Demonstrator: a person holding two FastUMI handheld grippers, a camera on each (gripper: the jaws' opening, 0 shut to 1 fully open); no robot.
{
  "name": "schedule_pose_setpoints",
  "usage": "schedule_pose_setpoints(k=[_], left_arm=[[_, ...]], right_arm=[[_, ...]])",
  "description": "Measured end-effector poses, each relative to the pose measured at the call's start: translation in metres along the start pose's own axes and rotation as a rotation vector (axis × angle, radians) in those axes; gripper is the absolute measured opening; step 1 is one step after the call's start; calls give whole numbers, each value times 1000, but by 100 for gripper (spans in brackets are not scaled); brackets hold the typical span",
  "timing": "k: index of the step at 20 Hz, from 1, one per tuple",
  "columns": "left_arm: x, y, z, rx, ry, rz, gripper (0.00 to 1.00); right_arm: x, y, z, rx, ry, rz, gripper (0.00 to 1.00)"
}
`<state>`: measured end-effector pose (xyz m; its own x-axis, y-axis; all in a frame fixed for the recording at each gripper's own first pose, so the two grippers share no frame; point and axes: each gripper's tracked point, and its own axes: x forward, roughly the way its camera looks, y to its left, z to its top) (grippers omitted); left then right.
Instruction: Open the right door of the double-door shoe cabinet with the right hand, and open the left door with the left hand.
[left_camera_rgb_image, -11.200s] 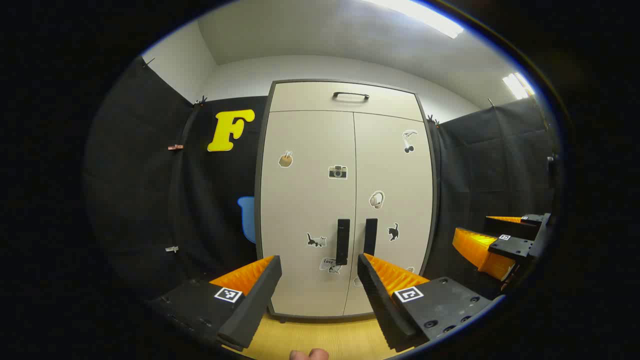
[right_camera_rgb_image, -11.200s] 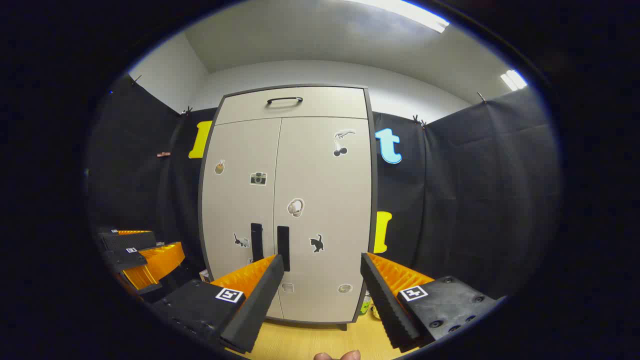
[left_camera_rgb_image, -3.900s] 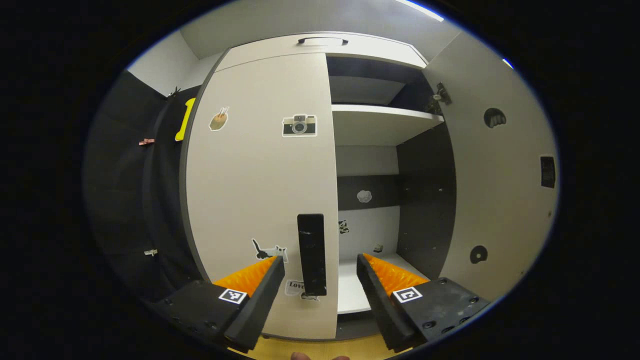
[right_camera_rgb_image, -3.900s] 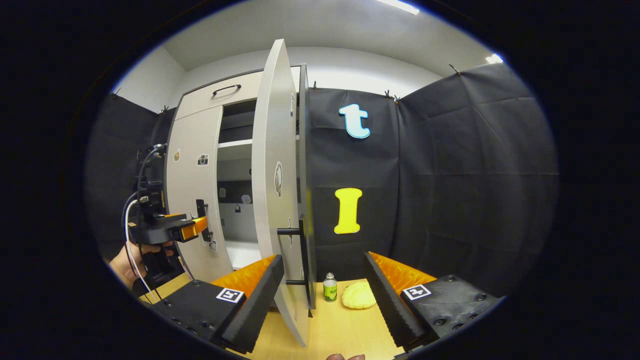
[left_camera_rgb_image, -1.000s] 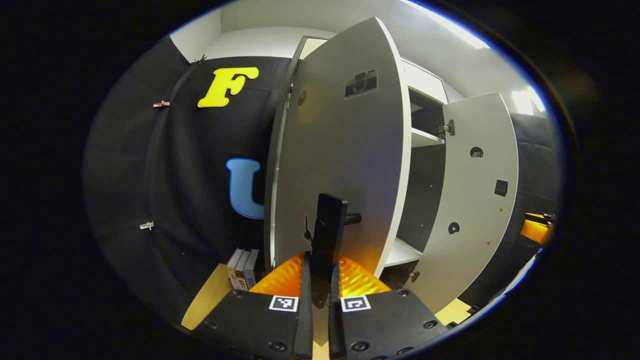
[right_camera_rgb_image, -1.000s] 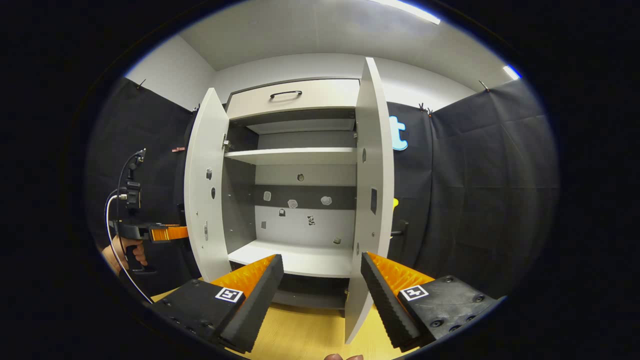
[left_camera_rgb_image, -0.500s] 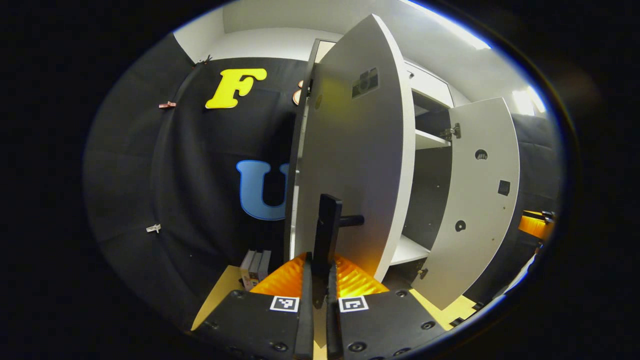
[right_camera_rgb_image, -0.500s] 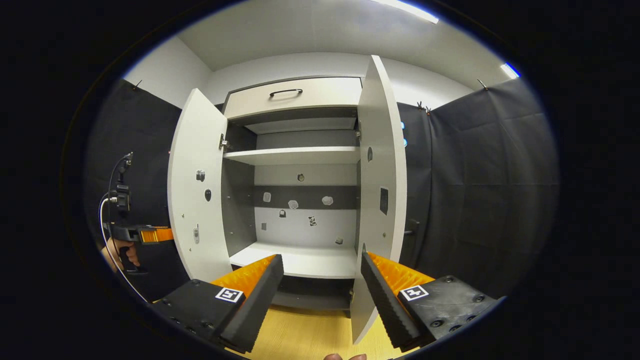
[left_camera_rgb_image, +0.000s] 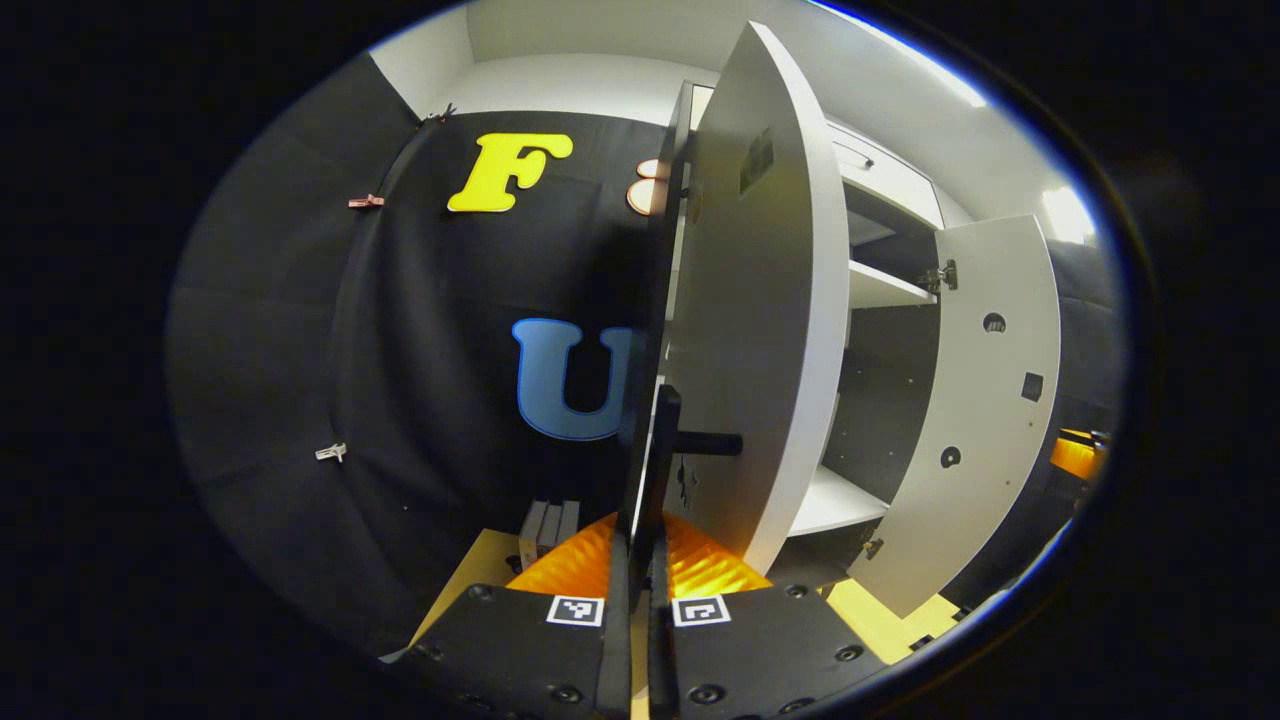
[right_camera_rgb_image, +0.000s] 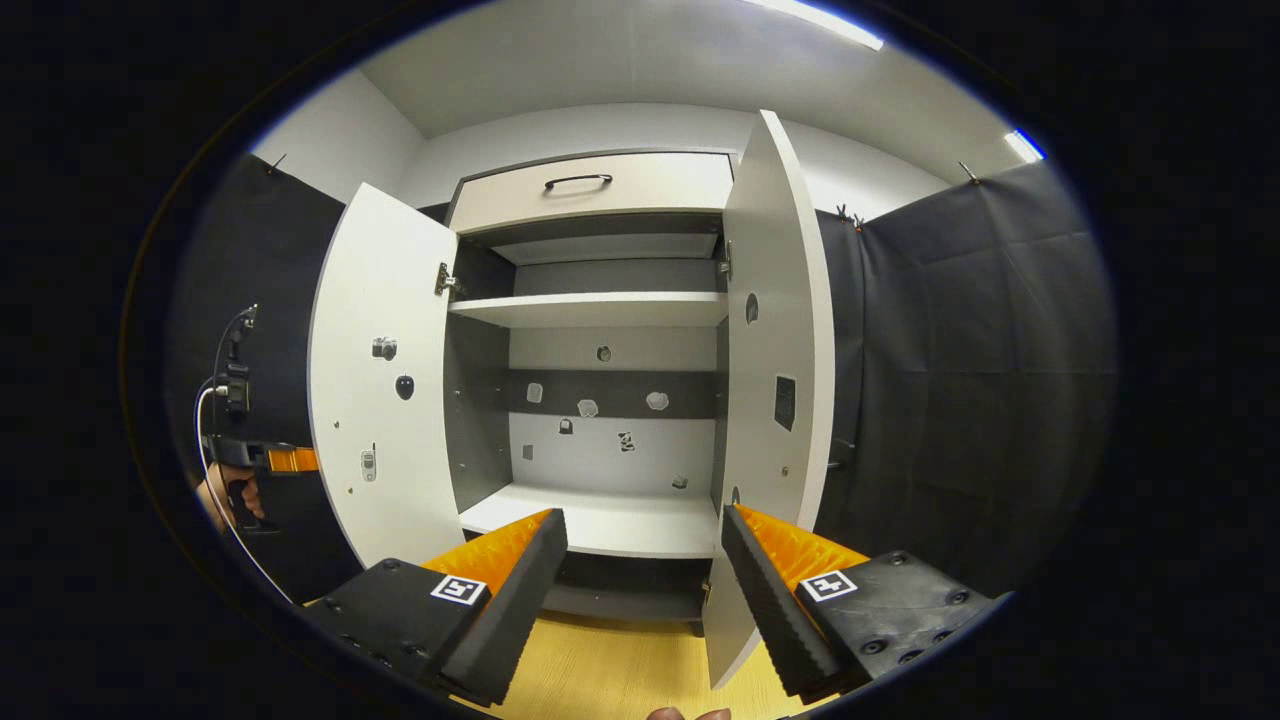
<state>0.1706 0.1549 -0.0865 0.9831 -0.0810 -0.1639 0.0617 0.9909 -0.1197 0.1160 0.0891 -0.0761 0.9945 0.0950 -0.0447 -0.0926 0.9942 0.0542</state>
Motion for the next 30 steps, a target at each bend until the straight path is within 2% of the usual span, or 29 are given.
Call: schedule_pose_setpoints(k=[5, 9, 13, 14, 15, 17, 19, 24, 25, 26, 30], left_arm=[[-9, -1, 1, 26, -4, 17, 12], [-34, -4, 9, 65, -24, 53, 12], [-61, -19, 22, 62, -58, 68, 12], [-67, -26, 25, 62, -66, 66, 16], [-76, -39, 33, 66, -88, 64, 25], [-83, -60, 40, 68, -110, 44, 29], [-88, -81, 43, 78, -119, 17, 49], [-91, -120, 42, 86, -129, -9, 77], [-91, -126, 43, 87, -137, -7, 91], [-91, -132, 43, 83, -142, -7, 96], [-88, -153, 38, 38, -134, -11, 97]], right_arm=[[2, -2, -3, 4, 10, -2, 98], [2, -4, -5, 9, 19, -3, 98], [0, -10, -2, 26, 10, -9, 98], [-1, -14, -1, 27, 9, -15, 98], [-2, -18, -2, 23, 14, -25, 98], [-1, -23, -3, 26, 21, -34, 100], [-2, -24, -4, 36, 27, -29, 98], [-3, -25, 0, 43, 20, -11, 98], [-4, -25, 1, 45, 18, -8, 98], [-3, -26, 2, 44, 16, -6, 98], [-2, -26, 3, 46, 18, 4, 98]])
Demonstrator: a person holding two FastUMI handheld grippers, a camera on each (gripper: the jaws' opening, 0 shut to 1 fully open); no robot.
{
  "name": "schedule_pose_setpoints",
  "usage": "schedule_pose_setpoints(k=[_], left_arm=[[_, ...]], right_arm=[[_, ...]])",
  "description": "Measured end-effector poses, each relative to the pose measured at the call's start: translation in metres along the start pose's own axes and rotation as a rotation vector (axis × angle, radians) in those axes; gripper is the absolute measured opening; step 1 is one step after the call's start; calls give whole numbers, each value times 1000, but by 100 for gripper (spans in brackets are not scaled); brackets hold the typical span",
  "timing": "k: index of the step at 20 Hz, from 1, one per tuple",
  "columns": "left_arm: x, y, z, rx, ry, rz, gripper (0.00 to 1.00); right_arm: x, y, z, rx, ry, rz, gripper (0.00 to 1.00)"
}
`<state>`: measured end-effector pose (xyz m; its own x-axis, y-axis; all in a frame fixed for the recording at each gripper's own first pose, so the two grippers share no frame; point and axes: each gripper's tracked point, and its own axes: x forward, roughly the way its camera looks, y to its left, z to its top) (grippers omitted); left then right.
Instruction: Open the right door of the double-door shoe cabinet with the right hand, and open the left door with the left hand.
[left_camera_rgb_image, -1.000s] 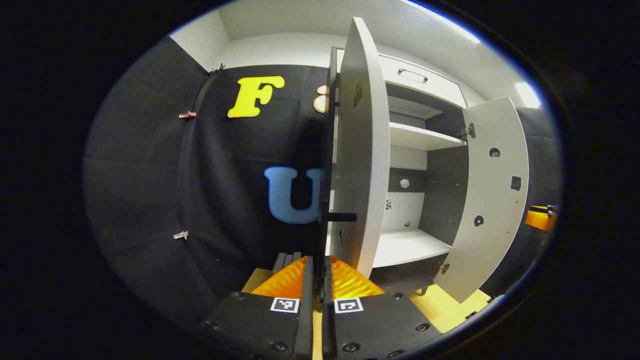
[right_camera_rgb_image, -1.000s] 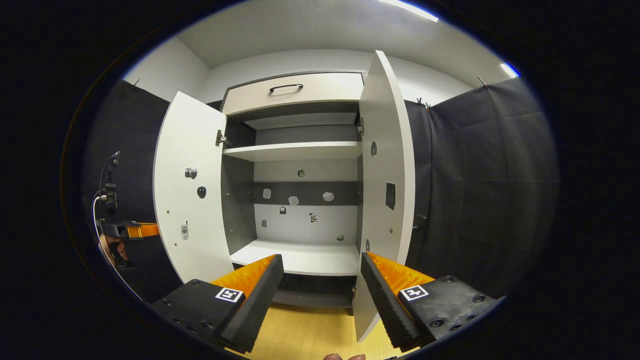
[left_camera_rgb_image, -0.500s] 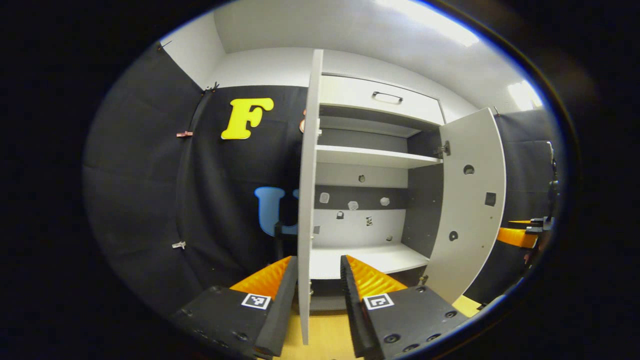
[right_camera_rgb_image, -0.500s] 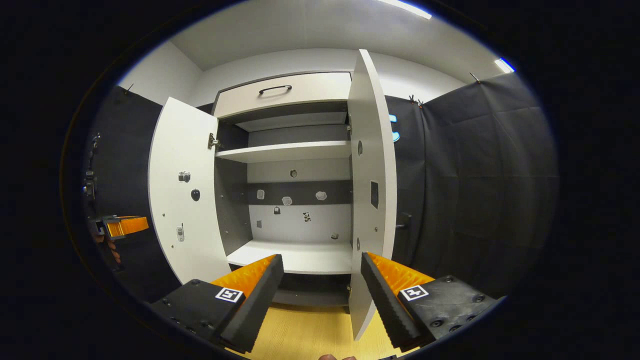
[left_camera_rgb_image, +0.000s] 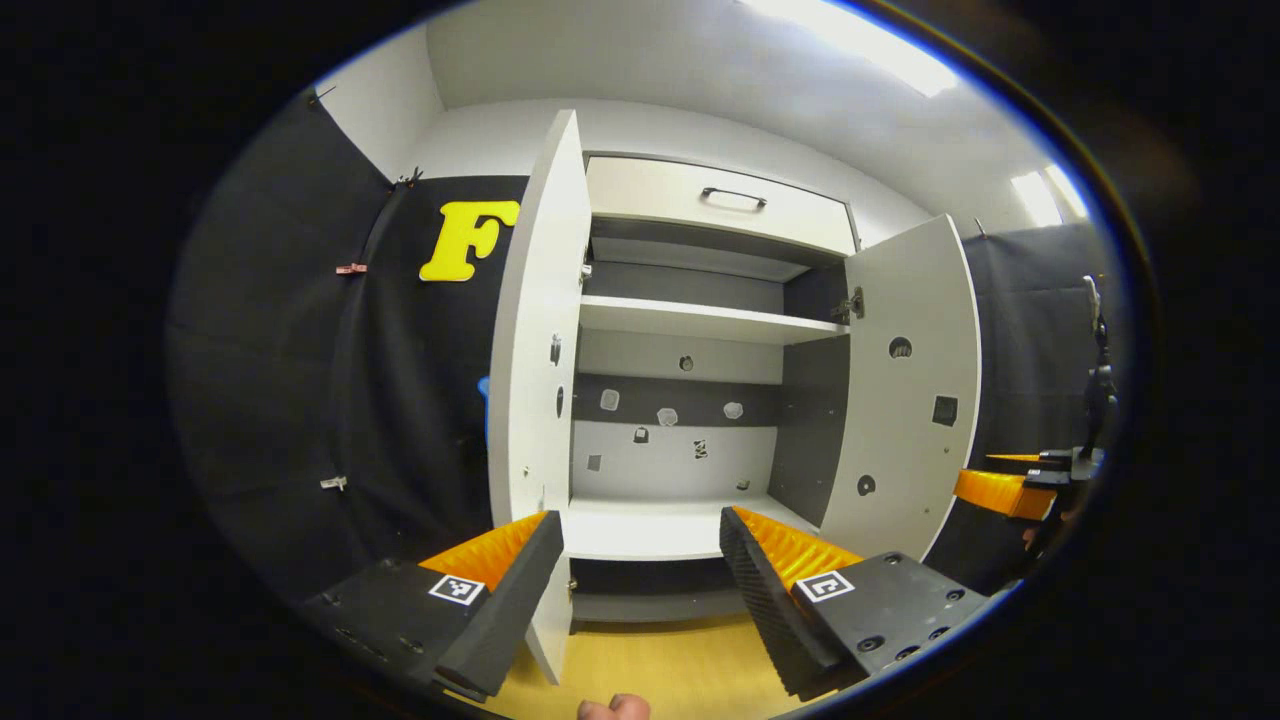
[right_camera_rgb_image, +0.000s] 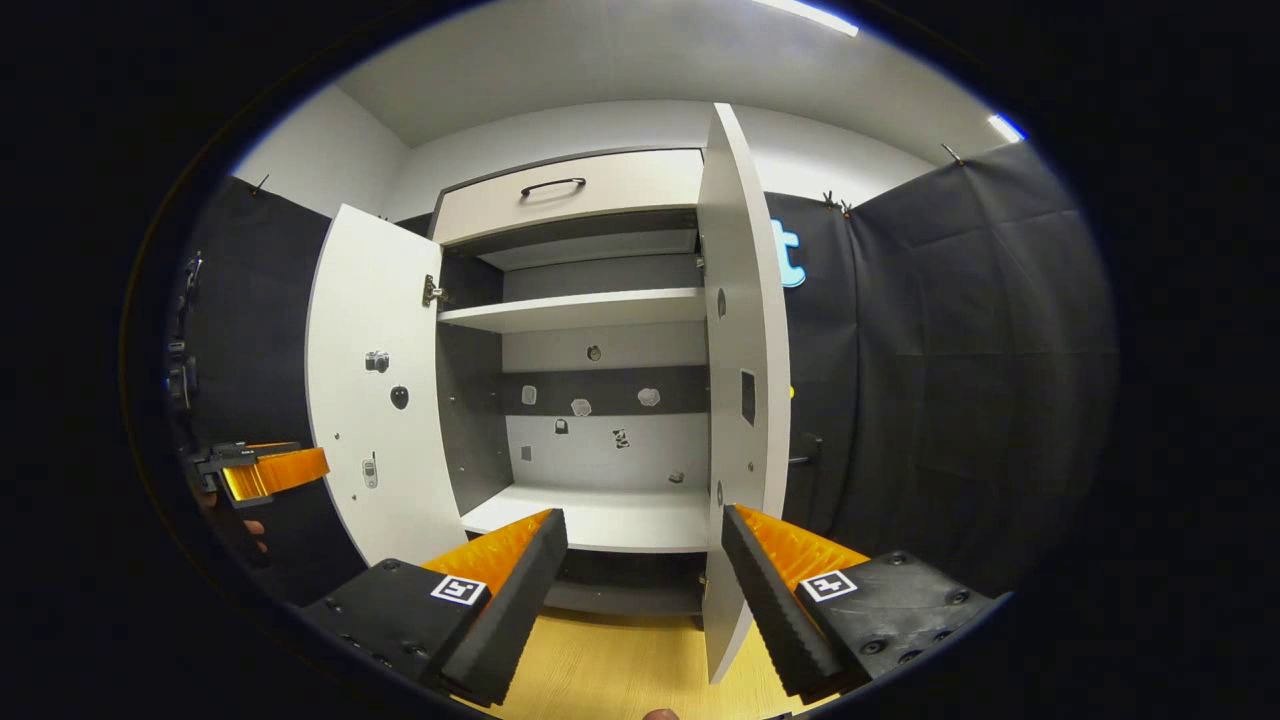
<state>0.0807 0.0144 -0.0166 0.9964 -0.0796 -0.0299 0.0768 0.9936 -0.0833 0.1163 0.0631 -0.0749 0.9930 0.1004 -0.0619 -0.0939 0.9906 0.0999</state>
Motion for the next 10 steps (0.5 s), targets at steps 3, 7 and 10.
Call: schedule_pose_setpoints(k=[3, 7, 10], left_arm=[[0, -3, 0, 13, -5, 13, 97], [2, -10, -3, 21, 6, 9, 97], [4, -18, -8, 9, 16, 1, 97]], right_arm=[[0, 0, 1, -6, -2, 9, 98], [1, -1, 7, -4, -17, 7, 98], [3, -1, 9, 3, -22, 12, 98]])
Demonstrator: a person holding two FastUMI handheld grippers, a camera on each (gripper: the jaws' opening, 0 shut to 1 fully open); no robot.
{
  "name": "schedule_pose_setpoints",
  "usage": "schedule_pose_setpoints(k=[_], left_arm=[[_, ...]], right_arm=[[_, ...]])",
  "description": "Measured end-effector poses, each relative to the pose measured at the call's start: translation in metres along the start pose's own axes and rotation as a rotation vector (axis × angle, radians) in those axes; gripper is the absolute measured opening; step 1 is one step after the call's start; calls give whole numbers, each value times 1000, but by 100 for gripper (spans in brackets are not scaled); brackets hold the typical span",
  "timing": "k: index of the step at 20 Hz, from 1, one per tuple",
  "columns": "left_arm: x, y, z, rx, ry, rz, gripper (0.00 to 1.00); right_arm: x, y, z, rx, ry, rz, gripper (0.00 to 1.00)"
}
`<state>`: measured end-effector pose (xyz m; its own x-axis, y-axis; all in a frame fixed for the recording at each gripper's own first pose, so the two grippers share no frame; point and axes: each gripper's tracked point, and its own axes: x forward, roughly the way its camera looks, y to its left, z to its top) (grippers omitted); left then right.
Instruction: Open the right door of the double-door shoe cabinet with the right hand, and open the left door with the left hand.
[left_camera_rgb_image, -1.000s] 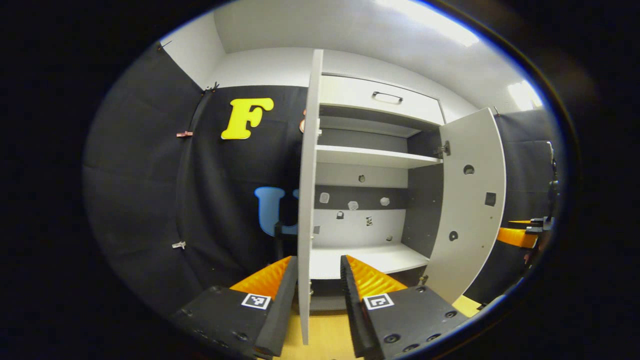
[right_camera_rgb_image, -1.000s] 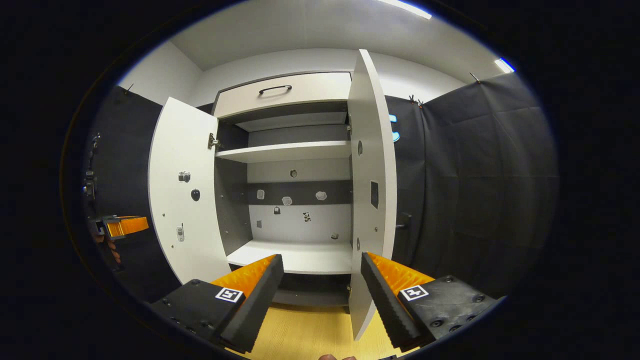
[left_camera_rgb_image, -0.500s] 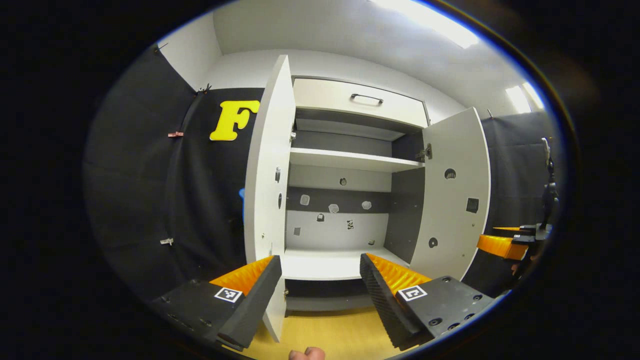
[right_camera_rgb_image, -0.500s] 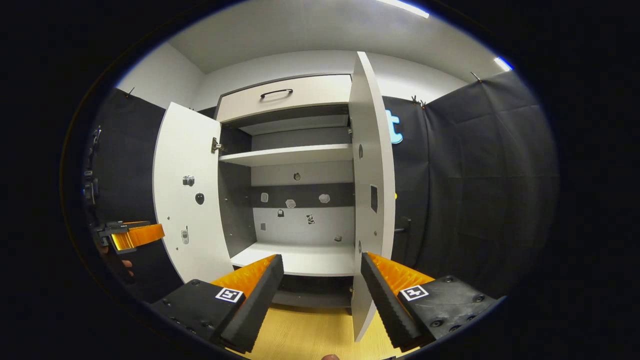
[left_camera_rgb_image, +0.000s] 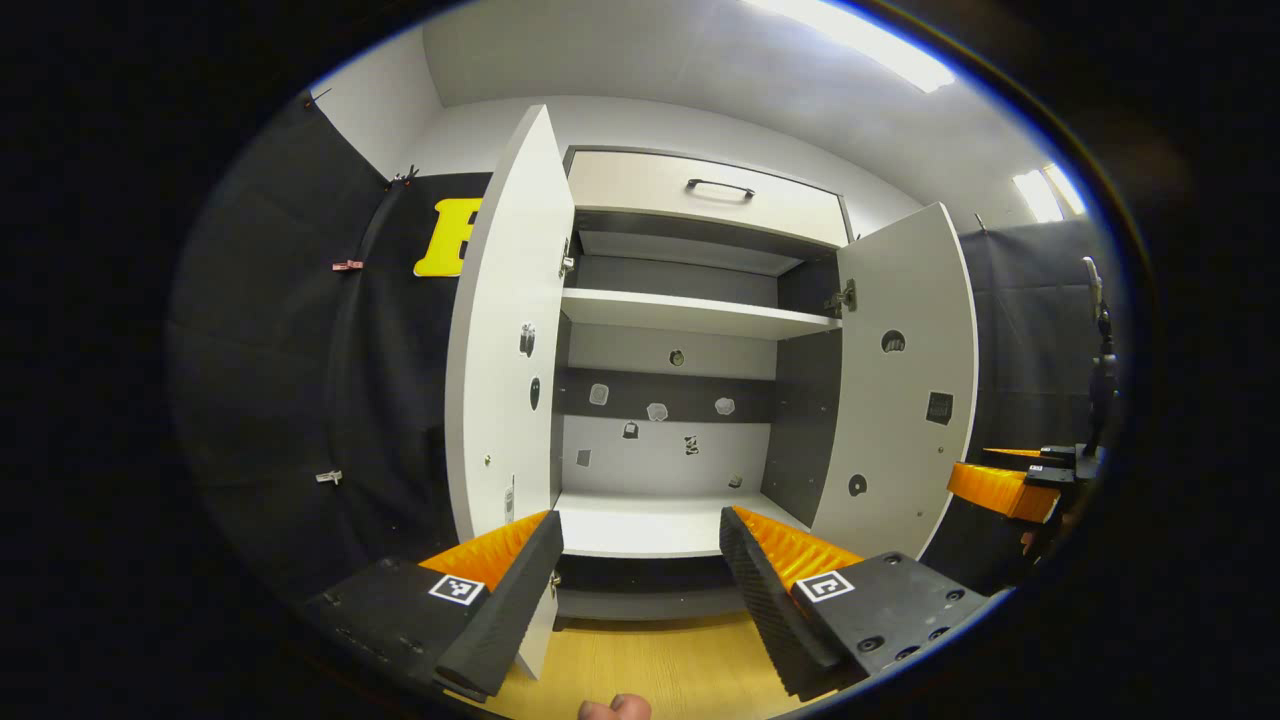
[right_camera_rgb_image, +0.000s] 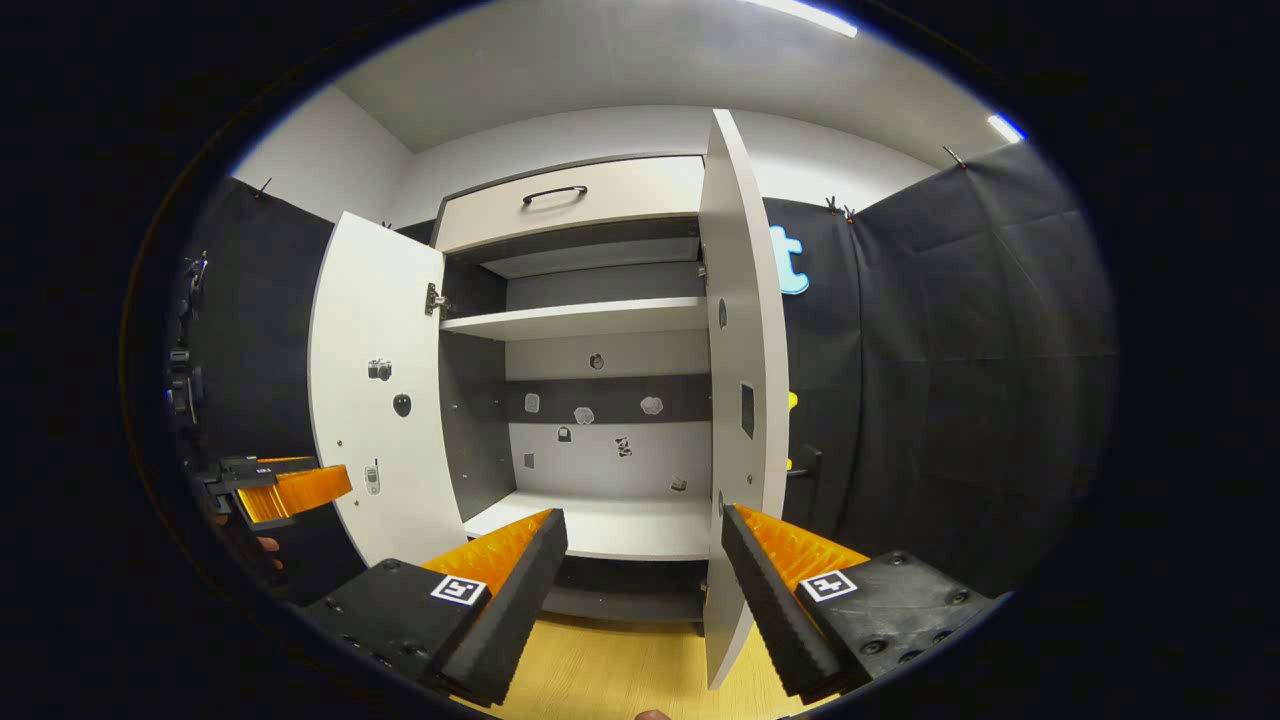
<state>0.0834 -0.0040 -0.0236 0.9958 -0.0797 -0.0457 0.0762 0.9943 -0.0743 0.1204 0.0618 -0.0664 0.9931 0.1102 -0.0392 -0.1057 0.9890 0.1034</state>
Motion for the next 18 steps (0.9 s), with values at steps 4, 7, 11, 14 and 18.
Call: schedule_pose_setpoints(k=[4, 7, 11, 14, 18], left_arm=[[4, -6, -5, 2, 7, 8, 98], [5, -6, -6, 10, 10, 11, 97], [5, -8, -5, 24, 9, 12, 97], [5, -9, -4, 30, 5, 10, 97], [5, -7, -5, 26, 7, 10, 97]], right_arm=[[0, 4, 0, -10, -3, 9, 98], [0, 10, 4, -12, -21, 20, 98], [1, 12, 1, -12, -10, 25, 98], [3, 13, -2, -19, -1, 25, 98], [3, 17, -1, -34, -4, 34, 98]])
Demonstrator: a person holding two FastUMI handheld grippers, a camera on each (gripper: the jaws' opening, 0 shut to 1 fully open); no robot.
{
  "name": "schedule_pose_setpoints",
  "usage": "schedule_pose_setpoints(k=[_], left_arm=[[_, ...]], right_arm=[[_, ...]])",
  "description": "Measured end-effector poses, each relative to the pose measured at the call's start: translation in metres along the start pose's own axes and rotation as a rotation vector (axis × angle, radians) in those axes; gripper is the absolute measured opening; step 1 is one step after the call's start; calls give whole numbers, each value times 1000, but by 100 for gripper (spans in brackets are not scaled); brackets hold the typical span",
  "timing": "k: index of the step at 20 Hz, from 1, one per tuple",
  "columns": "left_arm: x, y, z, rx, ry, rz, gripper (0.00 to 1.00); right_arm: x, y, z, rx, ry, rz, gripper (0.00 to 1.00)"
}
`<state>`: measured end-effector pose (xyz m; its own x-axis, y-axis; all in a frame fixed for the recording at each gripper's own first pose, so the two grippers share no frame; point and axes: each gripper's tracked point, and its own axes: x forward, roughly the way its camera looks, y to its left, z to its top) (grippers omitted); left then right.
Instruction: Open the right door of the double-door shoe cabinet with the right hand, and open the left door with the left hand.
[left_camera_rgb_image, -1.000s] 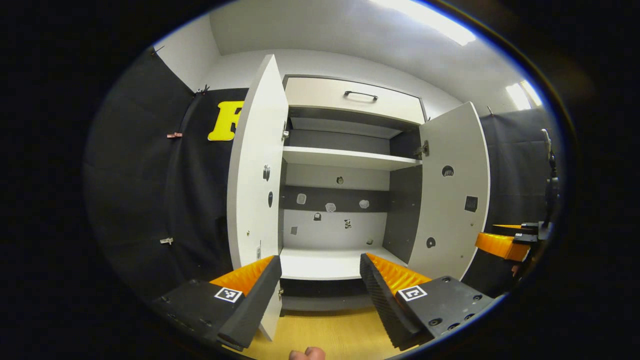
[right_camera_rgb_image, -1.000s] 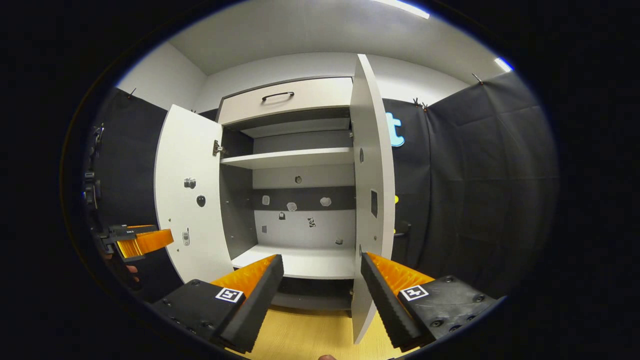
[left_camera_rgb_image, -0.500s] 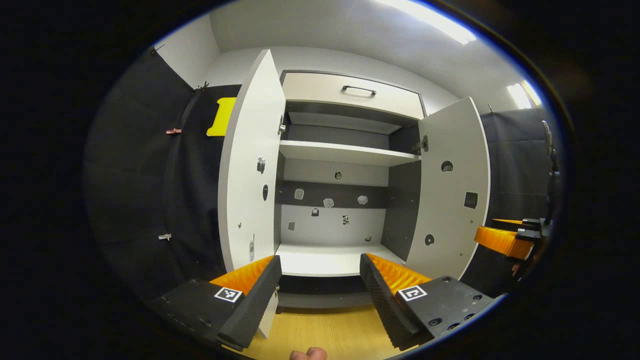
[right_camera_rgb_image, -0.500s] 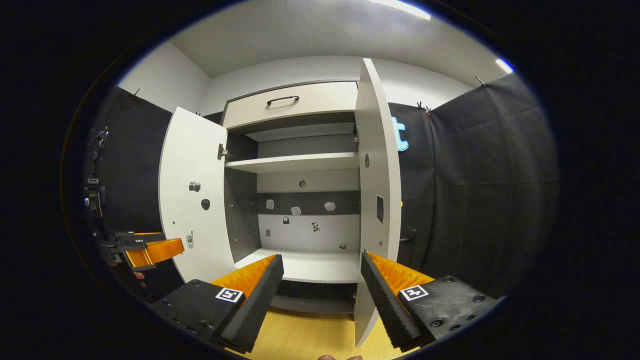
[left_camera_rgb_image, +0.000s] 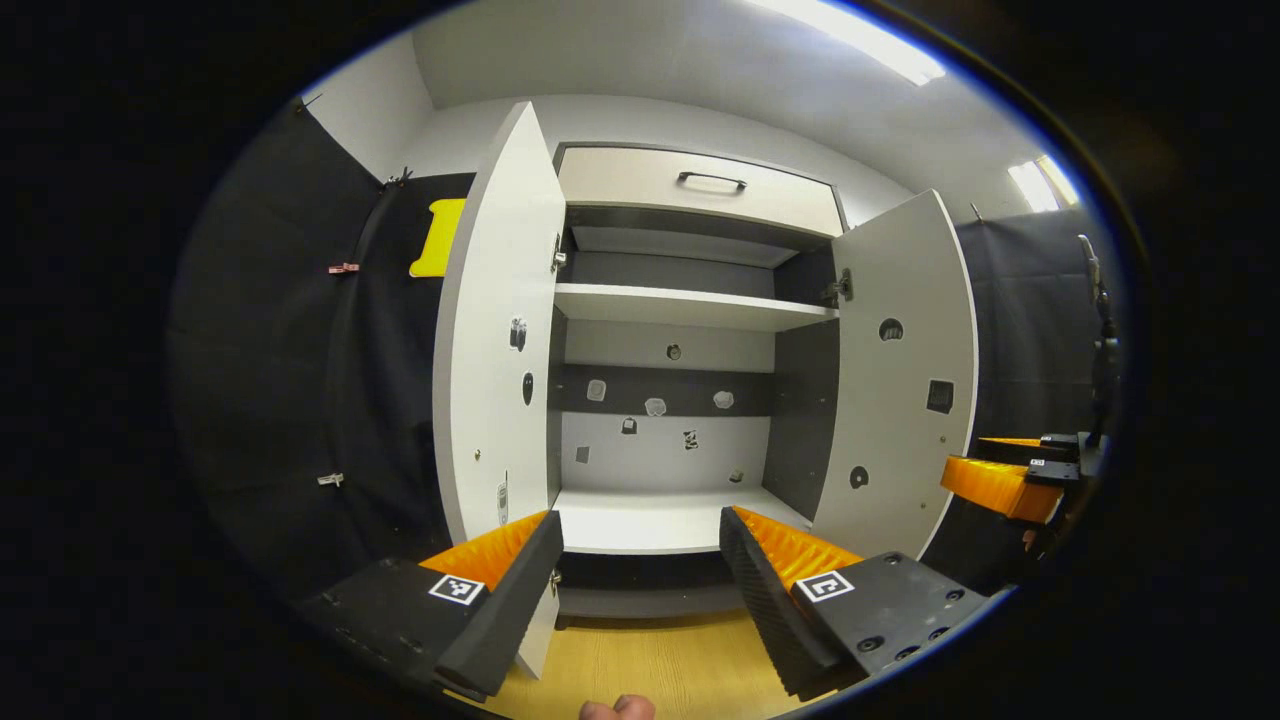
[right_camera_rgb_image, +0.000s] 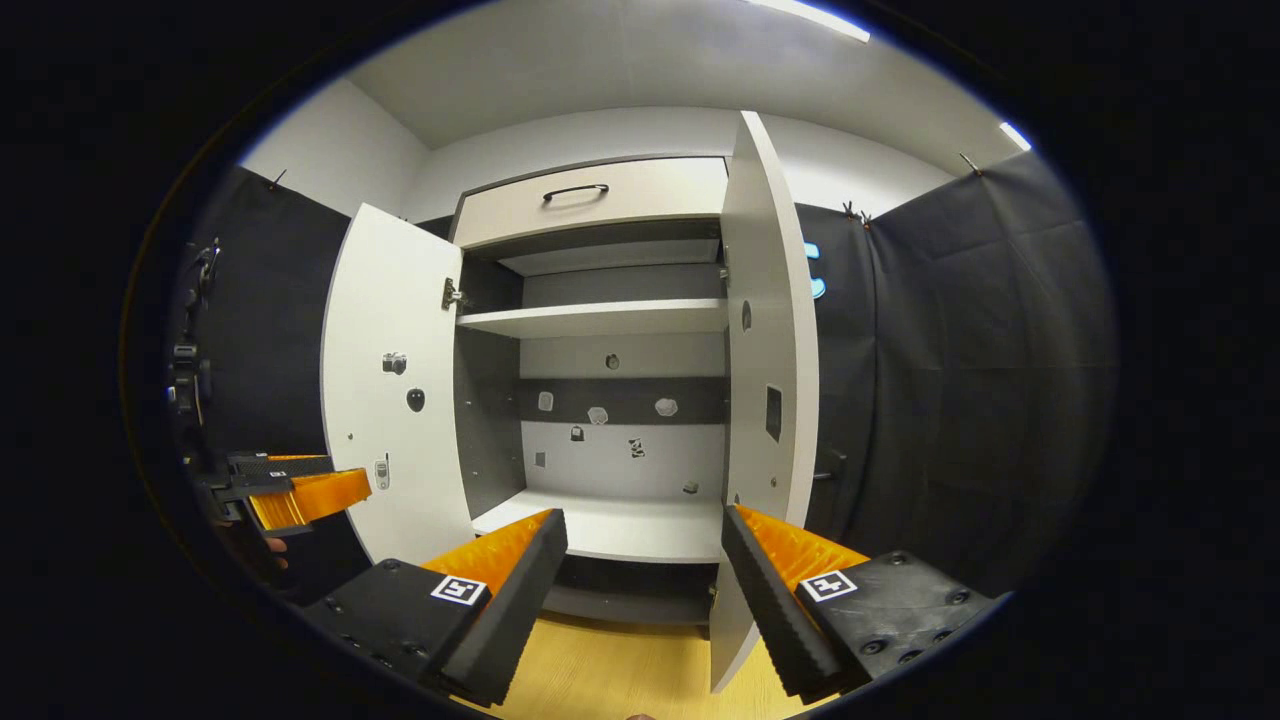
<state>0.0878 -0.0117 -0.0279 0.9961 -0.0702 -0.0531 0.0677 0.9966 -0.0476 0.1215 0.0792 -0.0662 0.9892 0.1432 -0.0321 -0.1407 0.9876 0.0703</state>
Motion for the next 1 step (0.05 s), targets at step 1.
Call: schedule_pose_setpoints(k=[1], left_arm=[[0, 0, 0, 0, 0, 1, 97]], right_arm=[[0, 1, 0, -4, -2, 1, 98]])
